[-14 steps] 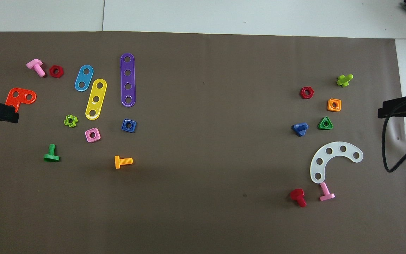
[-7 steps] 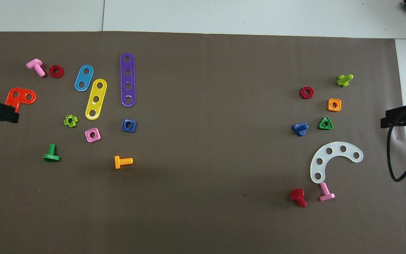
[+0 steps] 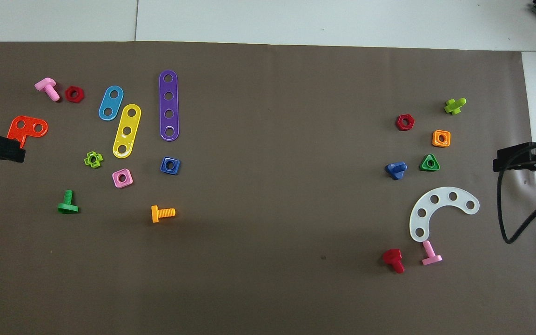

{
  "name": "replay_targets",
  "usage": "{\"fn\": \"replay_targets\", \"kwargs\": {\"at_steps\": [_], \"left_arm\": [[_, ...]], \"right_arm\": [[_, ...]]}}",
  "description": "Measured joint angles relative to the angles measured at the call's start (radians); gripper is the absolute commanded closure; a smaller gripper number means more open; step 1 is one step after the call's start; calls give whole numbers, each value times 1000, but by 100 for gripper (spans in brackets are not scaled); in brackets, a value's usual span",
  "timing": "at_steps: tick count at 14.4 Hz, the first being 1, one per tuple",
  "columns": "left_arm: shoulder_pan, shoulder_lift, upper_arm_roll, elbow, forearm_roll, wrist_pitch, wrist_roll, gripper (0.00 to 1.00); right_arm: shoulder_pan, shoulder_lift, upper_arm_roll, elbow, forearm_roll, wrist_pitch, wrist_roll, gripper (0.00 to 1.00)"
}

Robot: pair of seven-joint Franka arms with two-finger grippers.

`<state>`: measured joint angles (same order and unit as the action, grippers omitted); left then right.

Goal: Unscrew and place screws in storage area

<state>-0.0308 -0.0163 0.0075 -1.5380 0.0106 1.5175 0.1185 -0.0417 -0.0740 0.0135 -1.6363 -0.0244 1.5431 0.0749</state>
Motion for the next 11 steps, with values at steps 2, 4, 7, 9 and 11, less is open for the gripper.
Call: {"fn": "replay_targets", "kwargs": {"at_steps": [2, 4, 7, 9, 11], "left_arm": [[0, 0, 0, 0, 0, 0, 0, 0], [0, 0, 0, 0, 0, 0, 0, 0], [0, 0, 1, 0, 0, 0, 0, 0], [0, 0, 0, 0, 0, 0, 0, 0], [0, 0, 0, 0, 0, 0, 0, 0]], "right_arm": [[0, -1, 0, 3, 0, 0, 0, 0], [0, -1, 1, 6, 1, -2, 3, 0], [0, -1, 0, 6, 2, -2, 13, 0], [0, -2, 0, 6, 2, -2, 16, 0], [0, -2, 0, 6, 2, -2, 16, 0]]}}
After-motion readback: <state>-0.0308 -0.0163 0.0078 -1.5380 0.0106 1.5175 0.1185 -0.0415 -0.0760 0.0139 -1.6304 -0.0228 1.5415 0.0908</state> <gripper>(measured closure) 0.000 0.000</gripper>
